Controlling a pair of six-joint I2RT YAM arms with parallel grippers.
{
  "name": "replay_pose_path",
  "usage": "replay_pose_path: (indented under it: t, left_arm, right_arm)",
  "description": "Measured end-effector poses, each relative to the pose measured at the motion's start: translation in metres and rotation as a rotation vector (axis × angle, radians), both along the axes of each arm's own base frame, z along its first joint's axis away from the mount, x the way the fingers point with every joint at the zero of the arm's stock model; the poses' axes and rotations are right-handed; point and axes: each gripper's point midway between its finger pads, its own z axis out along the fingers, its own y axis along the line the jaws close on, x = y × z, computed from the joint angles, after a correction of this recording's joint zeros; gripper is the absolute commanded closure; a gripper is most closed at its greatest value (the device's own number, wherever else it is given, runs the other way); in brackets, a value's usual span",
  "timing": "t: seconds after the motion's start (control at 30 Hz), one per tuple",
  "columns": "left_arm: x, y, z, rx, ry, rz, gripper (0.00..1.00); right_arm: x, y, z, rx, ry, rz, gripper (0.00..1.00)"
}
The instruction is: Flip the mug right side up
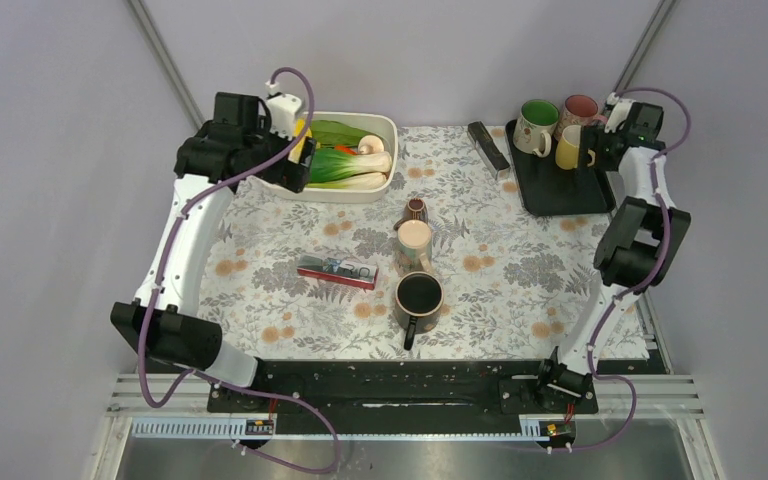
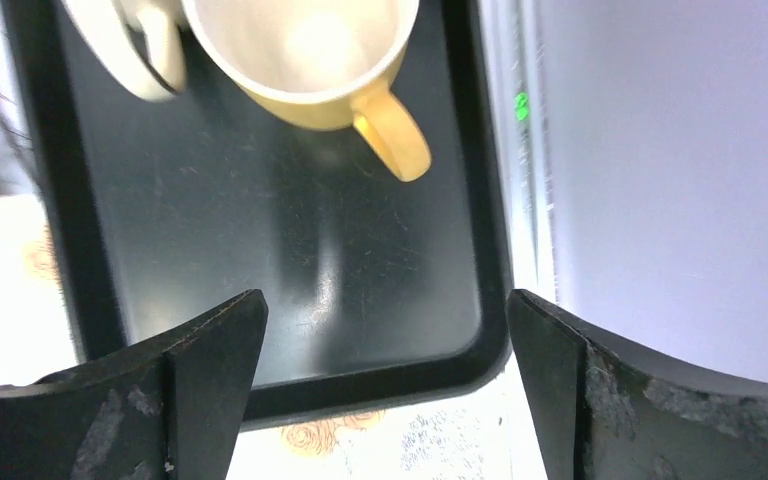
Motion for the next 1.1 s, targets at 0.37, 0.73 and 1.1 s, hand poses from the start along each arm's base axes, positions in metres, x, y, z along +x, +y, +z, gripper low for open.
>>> replay_pose_path:
  t: [0.37, 0.73, 1.1]
  left_arm:
    - [-0.029, -0.038, -0.014, -0.059, 0.053, -0.142, 0.01]
    - [-0.069, -0.031, -0.019, -0.107, 0.002, -0.114, 0.01]
    - [-0.1, -0.016, -0.055, -0.242, -0.012, 0.042, 0.01]
  right_arm:
    - [-0.043, 0.03, 0.156, -0.056, -0.314, -0.037, 0.0]
    - [-0.168, 0.308, 0.185, 0.309, -0.36, 0.37, 0.0]
    - [-0.33, 0.408, 0.14, 0.324, -0.229, 0.582, 0.01]
